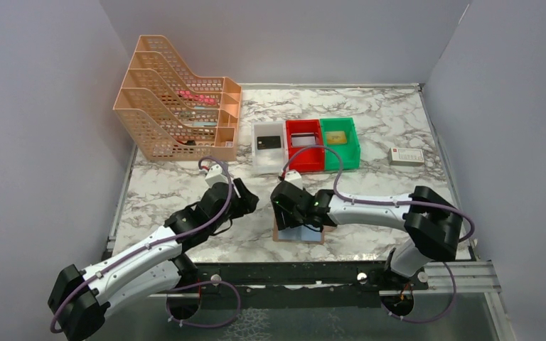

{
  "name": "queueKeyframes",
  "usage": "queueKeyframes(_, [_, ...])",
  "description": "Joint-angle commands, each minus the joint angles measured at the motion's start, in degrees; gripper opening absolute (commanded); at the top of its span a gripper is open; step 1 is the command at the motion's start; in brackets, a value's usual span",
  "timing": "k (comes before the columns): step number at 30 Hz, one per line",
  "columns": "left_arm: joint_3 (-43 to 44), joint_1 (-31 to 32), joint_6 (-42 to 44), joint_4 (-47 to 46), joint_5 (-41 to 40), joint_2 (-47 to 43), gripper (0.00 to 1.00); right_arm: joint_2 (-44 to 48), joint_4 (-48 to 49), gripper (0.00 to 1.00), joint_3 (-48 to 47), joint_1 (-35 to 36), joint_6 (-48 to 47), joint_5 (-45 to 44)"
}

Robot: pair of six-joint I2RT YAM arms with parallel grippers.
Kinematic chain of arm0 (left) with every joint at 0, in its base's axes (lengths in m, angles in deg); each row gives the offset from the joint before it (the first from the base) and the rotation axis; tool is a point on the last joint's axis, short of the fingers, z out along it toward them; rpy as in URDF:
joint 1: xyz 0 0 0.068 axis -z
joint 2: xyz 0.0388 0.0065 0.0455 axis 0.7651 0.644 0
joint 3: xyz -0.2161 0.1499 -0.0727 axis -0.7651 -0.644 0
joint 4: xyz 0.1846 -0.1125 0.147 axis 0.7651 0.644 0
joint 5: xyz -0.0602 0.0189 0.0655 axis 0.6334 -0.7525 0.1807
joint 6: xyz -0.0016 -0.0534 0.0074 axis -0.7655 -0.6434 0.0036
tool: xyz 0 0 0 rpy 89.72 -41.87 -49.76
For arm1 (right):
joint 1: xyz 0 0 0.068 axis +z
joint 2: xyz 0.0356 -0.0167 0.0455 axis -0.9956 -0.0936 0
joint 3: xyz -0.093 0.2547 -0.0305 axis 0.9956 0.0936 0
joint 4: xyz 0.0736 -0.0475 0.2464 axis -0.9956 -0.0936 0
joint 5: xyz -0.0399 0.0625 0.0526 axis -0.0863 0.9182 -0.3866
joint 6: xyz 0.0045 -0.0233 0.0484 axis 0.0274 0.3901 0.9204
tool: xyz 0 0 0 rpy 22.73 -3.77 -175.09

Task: Take the credit cards out of the card holder

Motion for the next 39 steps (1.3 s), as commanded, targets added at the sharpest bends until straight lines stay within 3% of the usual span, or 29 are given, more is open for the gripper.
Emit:
queueKeyframes(1, [-0.55, 0.08, -0.96, 2.46, -3.74, -1.63, 0.61, -3.77, -4.71, 0.66, -3.53, 2.02, 1.48, -4.58])
queueKeyframes(9, [-0.87, 0.11, -0.94, 2.61, -3.31, -1.62, 0.61, -9.46, -7.99, 0.64, -4.19, 2.54, 4.64, -5.49])
queueKeyframes(15, [-0.84, 0.11, -0.86, 2.53, -3.23, -1.23, 0.61, -8.26, -6.23, 0.42, -2.66, 2.56, 5.03, -5.22])
queueKeyframes(20, [-0.57, 0.09, -0.09, 2.04, -2.5, -0.54, 0.61, -5.0, -0.49, 0.32, 0.05, 2.48, 4.71, -2.11])
queueKeyframes(27, [-0.98, 0.1, 0.25, 1.04, -0.89, -0.33, 0.61, -1.86, 2.43, 0.07, 1.88, 1.4, 5.24, -1.17])
queueKeyframes(32, [-1.19, 0.09, 2.29, -2.69, 3.11, 0.67, 0.61, 2.78, 6.08, 0.01, 5.08, 0.2, 6.26, -0.22])
queueKeyframes(39, [-2.37, 0.1, 4.08, -13.91, 14.49, 5.7, 0.61, 12.07, 23.06, 0.01, 17.75, -5.96, 9.57, 12.33])
